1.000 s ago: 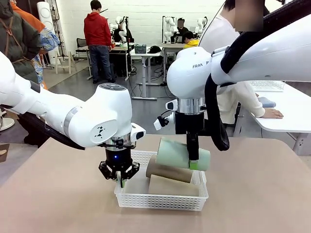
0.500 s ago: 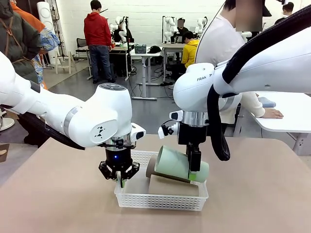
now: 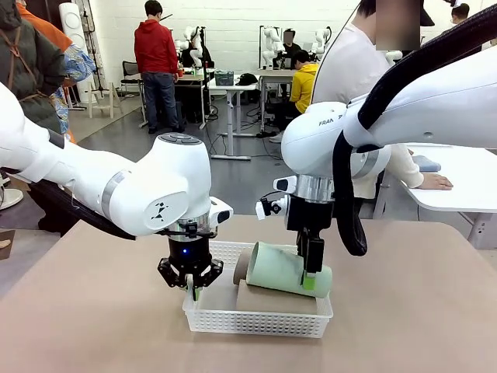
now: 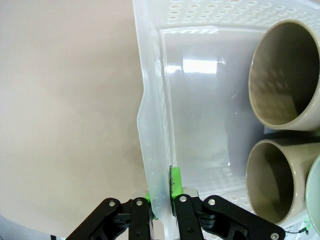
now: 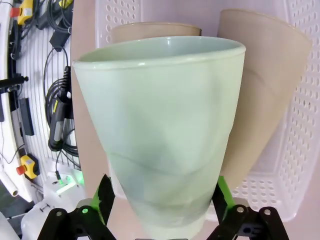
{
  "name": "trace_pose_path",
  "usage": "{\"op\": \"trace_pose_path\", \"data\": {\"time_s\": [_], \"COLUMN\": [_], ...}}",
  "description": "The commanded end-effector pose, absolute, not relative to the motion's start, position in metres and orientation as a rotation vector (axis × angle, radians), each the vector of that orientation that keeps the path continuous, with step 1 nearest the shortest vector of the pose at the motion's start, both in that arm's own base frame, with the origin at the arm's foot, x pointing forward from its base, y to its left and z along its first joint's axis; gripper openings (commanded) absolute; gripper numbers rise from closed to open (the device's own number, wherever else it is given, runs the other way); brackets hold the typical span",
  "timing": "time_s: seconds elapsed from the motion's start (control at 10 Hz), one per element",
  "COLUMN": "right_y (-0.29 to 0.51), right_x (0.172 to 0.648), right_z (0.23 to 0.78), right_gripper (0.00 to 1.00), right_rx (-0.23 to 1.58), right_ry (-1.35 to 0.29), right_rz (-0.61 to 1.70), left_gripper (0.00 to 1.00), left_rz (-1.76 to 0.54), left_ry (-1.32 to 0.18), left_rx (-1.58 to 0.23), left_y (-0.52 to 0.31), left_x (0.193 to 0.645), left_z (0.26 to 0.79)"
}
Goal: Clean and organize the cups into the basket.
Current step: Pick up the Reusable plastic cup from the right side of the table and stack it inside the Organizing basket in the center of the table.
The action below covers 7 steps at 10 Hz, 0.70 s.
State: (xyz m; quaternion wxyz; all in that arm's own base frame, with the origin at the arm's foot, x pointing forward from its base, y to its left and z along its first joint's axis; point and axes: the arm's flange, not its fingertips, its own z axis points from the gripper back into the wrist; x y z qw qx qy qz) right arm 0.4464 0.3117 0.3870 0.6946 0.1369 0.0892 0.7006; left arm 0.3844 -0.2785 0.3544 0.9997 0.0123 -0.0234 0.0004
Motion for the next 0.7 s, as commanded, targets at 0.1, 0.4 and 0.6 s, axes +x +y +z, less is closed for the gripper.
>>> {"op": "trace_pose_path", "data": {"time_s": [0.1, 0.4, 0.6], "right_y": [0.303, 0.270, 0.197], "right_x": [0.442, 0.441, 0.444], "right_z": [0.386, 0.445, 0.510], "right_gripper": [1.00, 1.00, 1.00], "right_rx": [0.348, 0.390, 0.534], "right_ry": [0.149, -0.092, -0.378], "right_rz": [1.569, 1.568, 1.503], "left_gripper": [0.00, 0.00, 0.00], "left_rz": [0.005, 0.005, 0.005], "left_ry": [-0.054, -0.054, -0.054], "left_rx": [0.026, 0.026, 0.026], "left_y": [-0.280, -0.280, -0.280], "left_x": [0.384, 0.384, 0.384], "left_z": [0.356, 0.356, 0.356]}}
